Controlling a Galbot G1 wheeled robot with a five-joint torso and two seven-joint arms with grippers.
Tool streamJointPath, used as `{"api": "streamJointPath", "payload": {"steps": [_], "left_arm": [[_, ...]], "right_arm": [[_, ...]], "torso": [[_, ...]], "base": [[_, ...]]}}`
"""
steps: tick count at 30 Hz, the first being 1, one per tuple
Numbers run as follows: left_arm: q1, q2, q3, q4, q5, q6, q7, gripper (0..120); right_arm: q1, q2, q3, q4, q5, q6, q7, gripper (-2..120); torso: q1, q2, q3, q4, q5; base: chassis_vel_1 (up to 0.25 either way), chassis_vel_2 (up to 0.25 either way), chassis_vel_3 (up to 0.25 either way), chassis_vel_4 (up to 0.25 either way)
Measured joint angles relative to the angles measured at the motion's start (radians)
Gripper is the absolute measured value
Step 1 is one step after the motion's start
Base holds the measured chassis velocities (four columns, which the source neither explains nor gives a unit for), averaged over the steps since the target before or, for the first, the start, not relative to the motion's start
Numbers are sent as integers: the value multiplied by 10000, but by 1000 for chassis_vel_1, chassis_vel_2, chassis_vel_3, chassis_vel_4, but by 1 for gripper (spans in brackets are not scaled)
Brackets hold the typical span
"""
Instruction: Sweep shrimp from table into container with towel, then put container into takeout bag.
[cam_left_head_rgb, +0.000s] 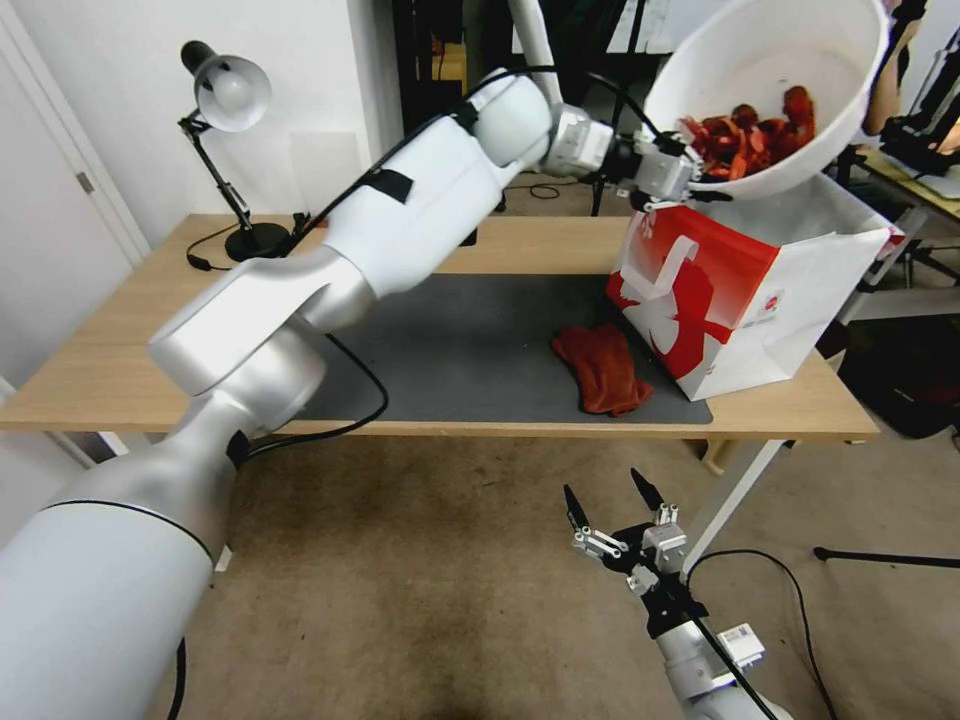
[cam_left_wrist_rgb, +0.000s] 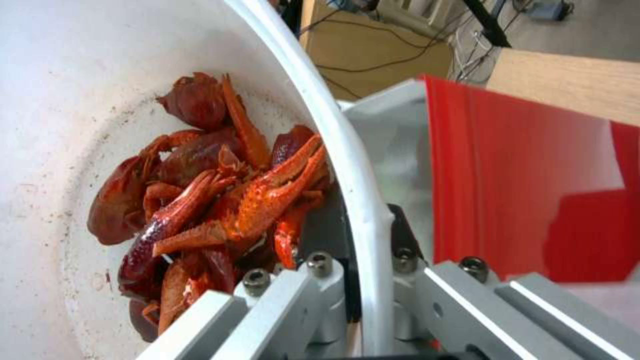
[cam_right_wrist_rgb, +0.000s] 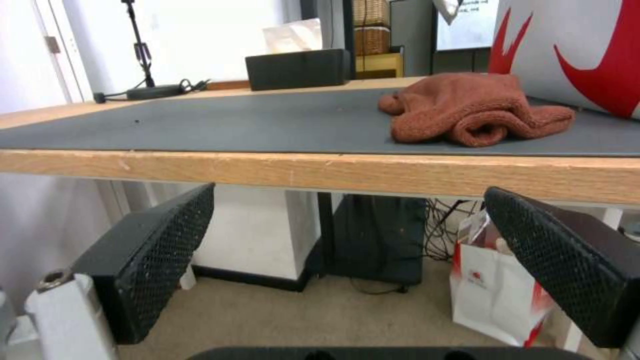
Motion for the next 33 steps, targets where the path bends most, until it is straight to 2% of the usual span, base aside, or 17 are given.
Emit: {"api": "streamJointPath", "payload": {"steps": [11,26,28,29,33], "left_arm": [[-137,-72,154,539,215,-132,47,0],[-161,-42,488,592,356,-192,35,0],[-162,-41,560,566,360,-215,-72,11],[-162,-41,560,566,360,-215,-72,11],[-156,-37,615,611,361,-227,-256,27]], "right_arm": [[48,-35,4,-38,38,21,1,100],[36,-15,47,-69,38,95,-9,100],[18,-8,76,-74,27,154,-30,100],[18,-8,76,-74,27,154,-30,100],[22,1,79,-102,26,177,-44,100]], "torso": [[0,0,0,2,-3],[0,0,0,3,-3],[0,0,0,2,-3],[0,0,0,2,-3],[0,0,0,2,-3]], "base": [[0,0,0,0],[0,0,0,0],[0,0,0,0],[0,0,0,0],[0,0,0,0]]}}
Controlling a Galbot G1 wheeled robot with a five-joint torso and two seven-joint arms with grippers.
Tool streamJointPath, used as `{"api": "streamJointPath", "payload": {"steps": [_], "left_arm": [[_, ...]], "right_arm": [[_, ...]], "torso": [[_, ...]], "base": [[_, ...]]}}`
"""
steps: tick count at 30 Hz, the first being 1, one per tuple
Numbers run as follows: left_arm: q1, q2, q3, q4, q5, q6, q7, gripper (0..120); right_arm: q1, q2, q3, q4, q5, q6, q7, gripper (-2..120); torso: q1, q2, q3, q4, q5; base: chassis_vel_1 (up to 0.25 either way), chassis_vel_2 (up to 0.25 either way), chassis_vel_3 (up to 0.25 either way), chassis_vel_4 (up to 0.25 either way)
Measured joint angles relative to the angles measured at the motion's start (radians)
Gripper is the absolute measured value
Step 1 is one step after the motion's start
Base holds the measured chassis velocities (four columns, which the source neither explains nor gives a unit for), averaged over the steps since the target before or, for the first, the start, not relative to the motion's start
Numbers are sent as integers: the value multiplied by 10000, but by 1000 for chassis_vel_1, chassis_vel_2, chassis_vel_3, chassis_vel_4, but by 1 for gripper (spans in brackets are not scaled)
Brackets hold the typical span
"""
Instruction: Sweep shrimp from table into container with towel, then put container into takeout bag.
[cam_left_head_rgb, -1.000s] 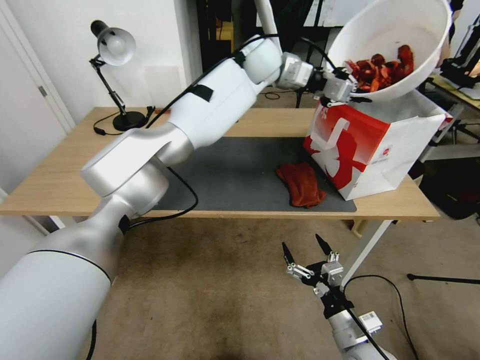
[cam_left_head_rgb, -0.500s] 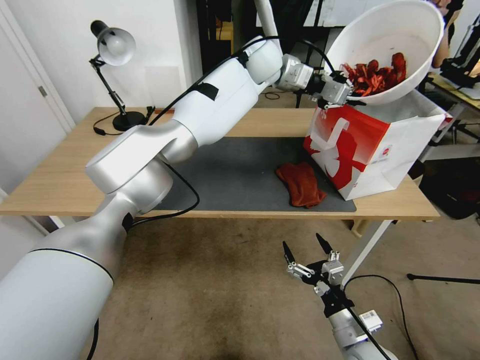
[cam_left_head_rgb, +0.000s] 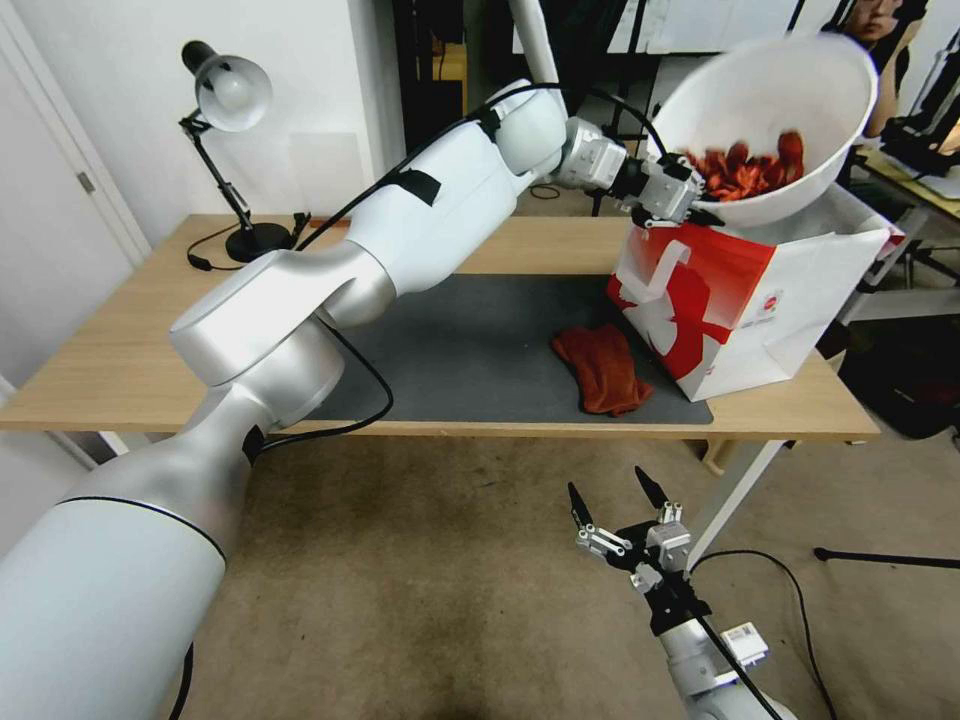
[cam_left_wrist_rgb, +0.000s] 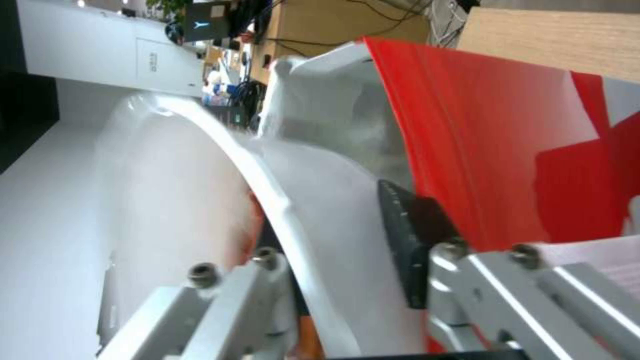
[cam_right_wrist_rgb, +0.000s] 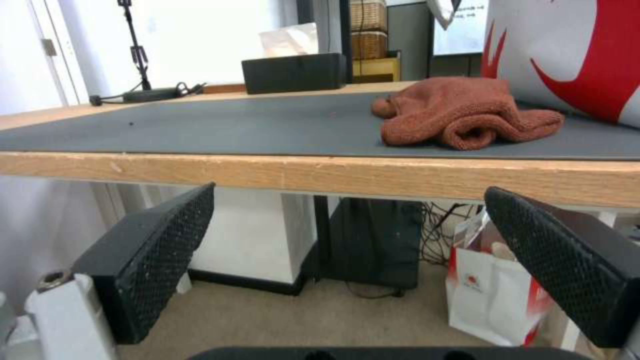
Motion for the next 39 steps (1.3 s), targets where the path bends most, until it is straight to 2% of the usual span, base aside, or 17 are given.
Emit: {"api": "streamJointPath", "payload": {"steps": [1,13,14,18,20,22,25,26,29,30,32,33,34,35,36,38,39], "left_arm": [[0,0,0,0,0,0,0,27],[-48,6,127,-55,-75,3,-357,73],[-64,7,136,-59,-189,28,-402,81],[-102,7,201,-92,-612,260,-539,90],[-112,8,333,-99,-1099,449,-875,98],[-112,9,466,-124,-1370,563,-1231,100],[-3,7,823,-287,-2334,1118,-2526,100],[-3,7,823,-287,-2334,1118,-2526,100],[222,96,1235,-936,-3671,2501,-4261,100],[222,96,1235,-936,-3671,2501,-4261,100],[471,761,1644,-1941,-5087,4004,-5809,100],[566,1029,1803,-2346,-5620,4406,-6455,100],[566,1029,1803,-2346,-5620,4406,-6455,100],[668,1262,1930,-2762,-6147,4815,-7144,100],[898,1640,2041,-3510,-7098,5575,-8248,100],[1236,2132,2046,-4569,-8481,6488,-9457,100],[1236,2132,2046,-4569,-8481,6488,-9457,100]], "right_arm": [[0,0,0,0,0,0,0,100],[83,-21,-5,-18,40,1,1,100],[79,-26,-3,-18,48,1,1,100],[69,-32,10,-17,60,1,1,100],[43,-32,11,-14,65,1,0,100],[41,-29,11,-14,65,2,-1,100],[46,-17,-8,-13,65,3,-4,100],[46,-17,-8,-13,65,3,-4,100],[62,-8,-42,-7,55,3,-9,100],[62,-8,-42,-7,55,3,-9,100],[67,-22,-58,-2,48,-10,-10,100],[75,-35,-66,-2,46,-16,-10,100],[75,-35,-66,-2,46,-16,-10,100],[80,-44,-70,-2,46,-21,-10,100],[81,-54,-75,-1,43,-25,-11,100],[82,-62,-84,4,31,-41,-11,100],[82,-62,-84,4,31,-41,-11,100]], "torso": [[0,0,0,0,0],[0,0,0,0,1],[0,0,0,0,1],[0,0,1,0,0],[0,0,0,0,0],[0,0,1,0,1],[0,0,1,-2,1],[0,0,1,-2,1],[0,0,1,-5,2],[0,0,1,-5,2],[-1,0,0,-7,6],[0,0,1,-2,3],[0,0,1,-2,3],[0,0,1,5,0],[0,0,1,7,-3],[0,0,0,6,-3],[0,0,0,6,-3]], "base": [[0,0,0,0],[0,0,0,0],[0,0,0,0],[0,0,0,0],[0,0,0,0],[0,0,0,0],[0,0,0,0],[0,0,0,0],[0,0,0,0],[0,0,0,0],[0,0,0,0],[0,0,0,0],[0,0,0,0],[0,0,0,0],[0,0,0,0],[0,0,0,0],[0,0,0,0]]}}
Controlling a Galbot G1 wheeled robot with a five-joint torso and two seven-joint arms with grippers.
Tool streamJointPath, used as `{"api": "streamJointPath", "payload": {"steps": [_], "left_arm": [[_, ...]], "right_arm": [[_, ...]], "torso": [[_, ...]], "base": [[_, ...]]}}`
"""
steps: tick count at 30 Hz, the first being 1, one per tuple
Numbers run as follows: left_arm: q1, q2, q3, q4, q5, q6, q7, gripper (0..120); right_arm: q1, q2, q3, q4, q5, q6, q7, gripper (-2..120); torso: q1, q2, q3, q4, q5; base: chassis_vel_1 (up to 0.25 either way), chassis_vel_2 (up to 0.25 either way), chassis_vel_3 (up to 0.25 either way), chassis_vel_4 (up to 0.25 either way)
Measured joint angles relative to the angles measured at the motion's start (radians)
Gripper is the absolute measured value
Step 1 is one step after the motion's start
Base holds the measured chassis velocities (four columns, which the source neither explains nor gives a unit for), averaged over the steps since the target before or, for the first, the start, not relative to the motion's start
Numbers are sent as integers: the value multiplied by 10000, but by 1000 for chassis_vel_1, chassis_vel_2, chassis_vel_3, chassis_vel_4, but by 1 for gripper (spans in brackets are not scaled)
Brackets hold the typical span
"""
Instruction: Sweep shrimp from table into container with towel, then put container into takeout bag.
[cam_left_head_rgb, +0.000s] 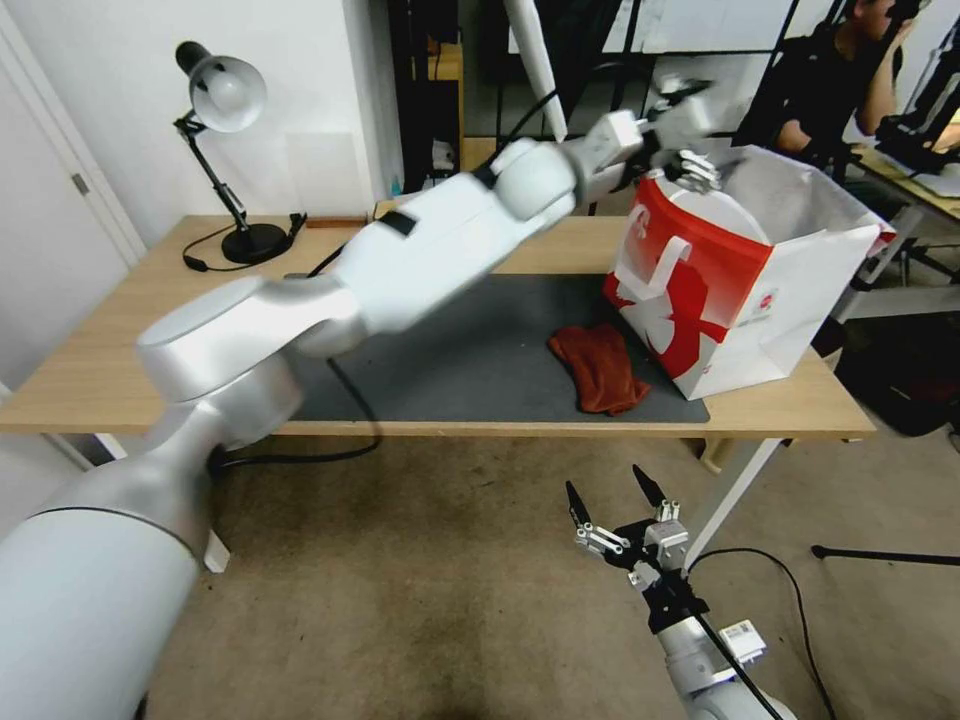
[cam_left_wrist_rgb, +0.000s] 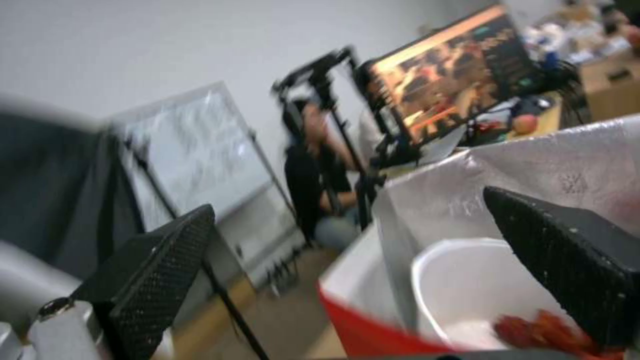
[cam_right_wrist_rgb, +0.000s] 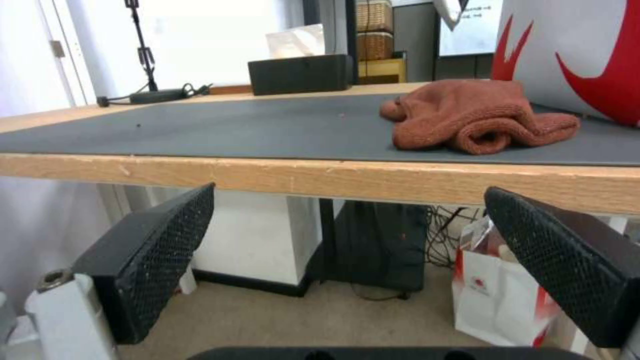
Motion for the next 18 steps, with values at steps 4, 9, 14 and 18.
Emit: {"api": "streamJointPath", "payload": {"steps": [4,9,14,18], "left_arm": [[542,591,-204,-1392,-1385,716,-891,100],[2325,1760,-941,-4129,-2953,1213,-2991,100],[3586,2687,-1562,-5264,-2552,911,-3572,100],[4980,3964,-2067,-6174,-1626,553,-3680,100]], "right_arm": [[0,-7,-15,46,-8,-40,1,100],[-97,-12,-29,125,-15,-63,-3,100],[-155,22,-25,166,-75,-41,59,100],[-204,32,3,279,-112,-29,211,100]], "torso": [[0,0,0,-10,2],[-1,0,0,-9,3],[0,0,-1,-9,1],[-1,0,-1,-6,0]], "base": [[0,0,0,0],[0,0,0,0],[0,0,0,0],[0,0,0,0]]}}
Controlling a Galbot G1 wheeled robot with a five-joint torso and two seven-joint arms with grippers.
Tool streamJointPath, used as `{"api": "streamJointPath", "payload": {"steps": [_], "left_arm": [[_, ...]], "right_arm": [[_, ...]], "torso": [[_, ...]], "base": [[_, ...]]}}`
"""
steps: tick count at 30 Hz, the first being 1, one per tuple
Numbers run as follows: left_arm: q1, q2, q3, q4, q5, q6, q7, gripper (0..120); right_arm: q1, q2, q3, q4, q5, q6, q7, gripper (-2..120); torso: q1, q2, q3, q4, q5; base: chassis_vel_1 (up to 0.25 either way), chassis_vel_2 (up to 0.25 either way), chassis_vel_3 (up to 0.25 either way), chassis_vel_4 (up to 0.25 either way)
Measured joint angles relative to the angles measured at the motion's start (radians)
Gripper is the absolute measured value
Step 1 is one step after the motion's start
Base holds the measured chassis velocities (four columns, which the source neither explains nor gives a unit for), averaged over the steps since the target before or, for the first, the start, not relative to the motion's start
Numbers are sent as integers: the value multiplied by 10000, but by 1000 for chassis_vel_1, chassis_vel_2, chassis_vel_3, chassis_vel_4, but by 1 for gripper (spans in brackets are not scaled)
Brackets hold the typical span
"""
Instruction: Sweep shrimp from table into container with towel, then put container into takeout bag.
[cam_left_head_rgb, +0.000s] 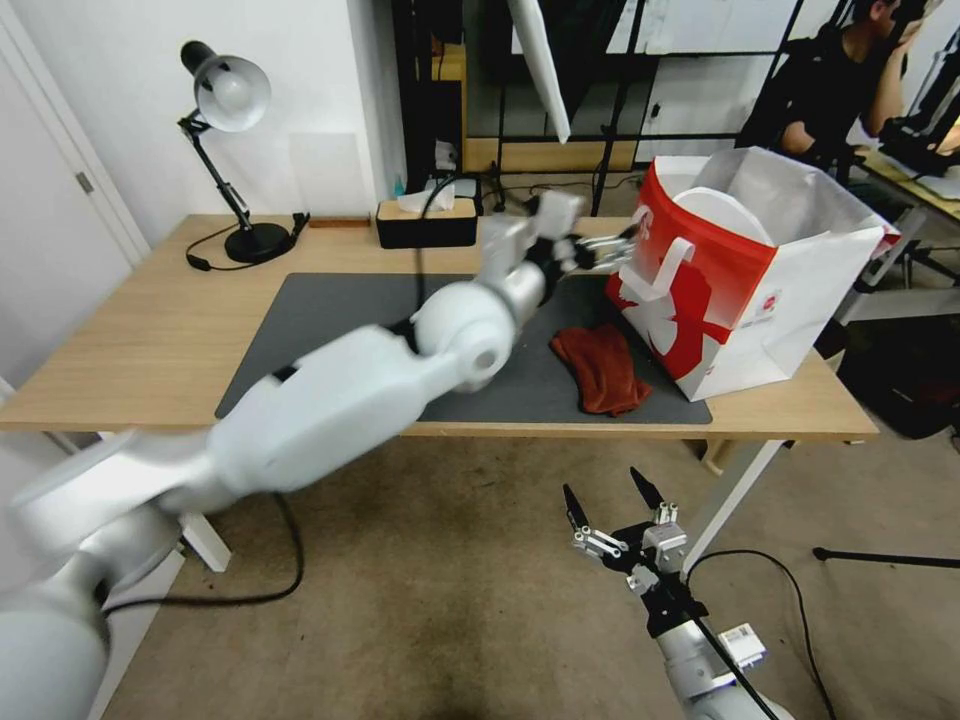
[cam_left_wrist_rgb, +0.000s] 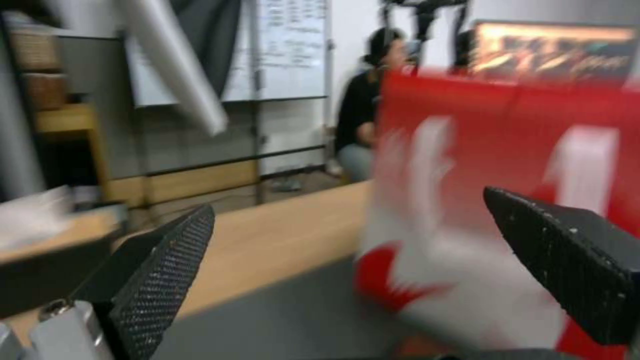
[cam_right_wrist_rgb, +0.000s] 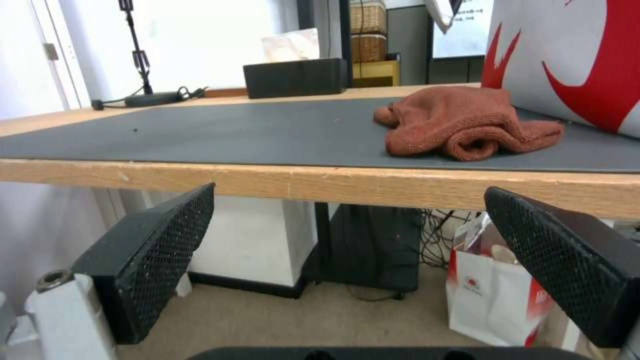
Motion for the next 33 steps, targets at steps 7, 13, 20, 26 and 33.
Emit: {"api": "streamJointPath", "payload": {"steps": [7,13,20,26,33], "left_arm": [[3110,1772,-1417,-1385,1679,-777,215,100],[5228,2202,-2938,-1924,2780,-1293,305,100],[8266,1978,-4935,-2254,4342,-1925,604,100],[11002,1354,-6573,-2259,5983,-3058,389,100],[12524,294,-7278,-2145,7360,-3774,-250,100]], "right_arm": [[-91,-31,155,175,-24,15,39,100],[-73,-33,322,273,47,71,93,100],[-52,-2,436,612,16,-138,600,100],[20,-66,476,841,81,-425,999,100],[246,-126,401,1004,415,-888,1333,100]], "torso": [[-1,1,-1,2,3],[0,0,0,-3,5],[0,1,-1,-5,3],[-2,1,0,0,5],[-1,0,0,-1,6]], "base": [[0,0,0,0],[0,0,0,0],[0,0,0,0],[0,0,0,0],[0,0,0,0]]}}
